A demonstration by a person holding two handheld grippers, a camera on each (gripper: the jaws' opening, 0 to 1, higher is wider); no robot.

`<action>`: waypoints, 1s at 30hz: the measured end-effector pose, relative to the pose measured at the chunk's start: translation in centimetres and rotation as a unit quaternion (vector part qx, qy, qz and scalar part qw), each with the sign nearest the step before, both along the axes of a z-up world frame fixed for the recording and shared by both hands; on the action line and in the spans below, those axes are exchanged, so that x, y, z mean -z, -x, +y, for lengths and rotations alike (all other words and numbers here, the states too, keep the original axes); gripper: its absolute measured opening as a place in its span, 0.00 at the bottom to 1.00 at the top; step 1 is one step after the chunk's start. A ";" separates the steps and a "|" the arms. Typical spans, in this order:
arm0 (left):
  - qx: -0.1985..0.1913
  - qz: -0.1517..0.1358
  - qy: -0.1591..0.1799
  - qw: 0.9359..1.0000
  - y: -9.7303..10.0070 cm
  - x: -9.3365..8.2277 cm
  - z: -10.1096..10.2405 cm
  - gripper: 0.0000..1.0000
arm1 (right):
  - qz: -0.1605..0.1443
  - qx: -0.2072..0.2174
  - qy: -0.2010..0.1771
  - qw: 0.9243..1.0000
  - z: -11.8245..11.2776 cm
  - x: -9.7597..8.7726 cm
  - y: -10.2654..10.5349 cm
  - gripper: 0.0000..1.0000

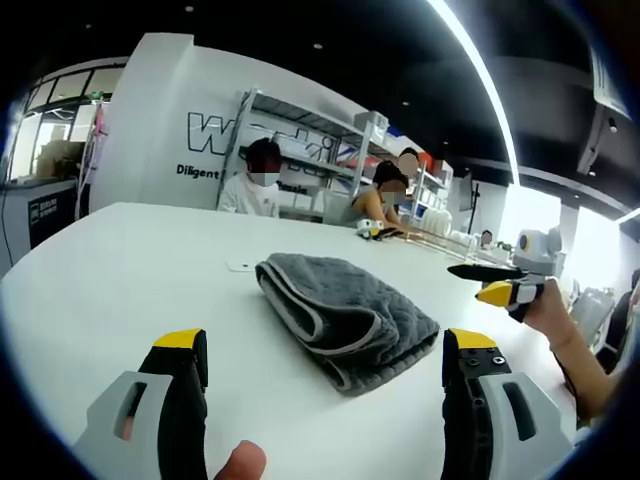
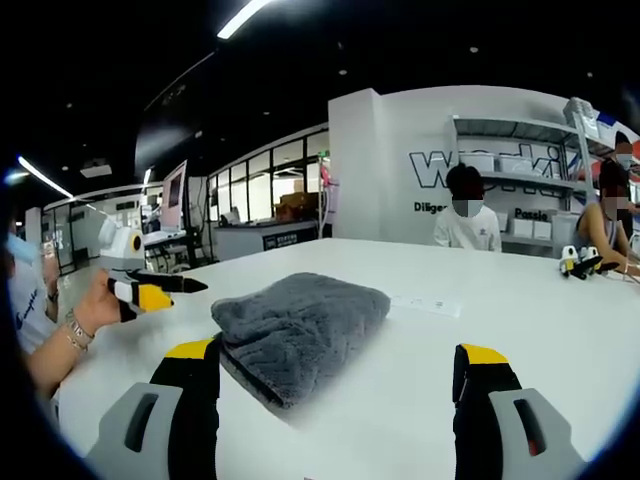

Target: Open the folded towel by lifting each exposed corner and separating the folded layers until the towel lies flat within the target outline without major curled edges

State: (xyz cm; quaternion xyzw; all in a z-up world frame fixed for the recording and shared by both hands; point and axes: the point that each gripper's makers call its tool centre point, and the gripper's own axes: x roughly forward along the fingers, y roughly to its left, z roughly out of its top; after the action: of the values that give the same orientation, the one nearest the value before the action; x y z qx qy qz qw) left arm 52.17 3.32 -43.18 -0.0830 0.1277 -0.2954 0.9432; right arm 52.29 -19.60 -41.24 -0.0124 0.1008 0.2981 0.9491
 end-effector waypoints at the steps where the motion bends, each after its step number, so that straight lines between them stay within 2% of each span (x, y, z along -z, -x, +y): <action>1: -0.001 0.001 0.001 1.000 0.0 0.0 0.0 0.96 | 0.000 -0.001 0.000 1.000 0.1 0.0 0.0 0.99; 10: -0.001 0.004 0.003 1.000 -0.1 0.2 0.1 0.96 | -0.010 -0.008 -0.006 1.000 0.9 -0.5 0.3 0.99; 14: -0.002 0.006 0.004 1.000 0.0 0.3 0.1 0.96 | -0.018 -0.029 -0.003 0.999 2.5 -0.7 0.6 0.97; 16: -0.002 0.007 0.005 1.000 0.0 0.3 0.1 0.96 | -0.023 -0.044 0.008 0.999 3.6 -0.6 1.0 0.96; 20: -0.002 0.007 0.005 1.000 0.1 0.3 0.2 0.96 | -0.039 -0.065 0.062 0.995 5.5 -0.1 1.5 0.95; 30: -0.013 0.014 0.020 1.000 -0.1 0.4 0.8 0.95 | -0.057 -0.098 0.098 0.989 9.0 0.7 2.6 0.93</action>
State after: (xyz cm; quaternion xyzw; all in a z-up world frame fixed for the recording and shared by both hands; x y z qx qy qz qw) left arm 52.27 4.11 -43.61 -0.1079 0.1338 -0.2848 0.9430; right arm 49.74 -10.63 -41.94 -0.1318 0.0736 0.3770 0.9138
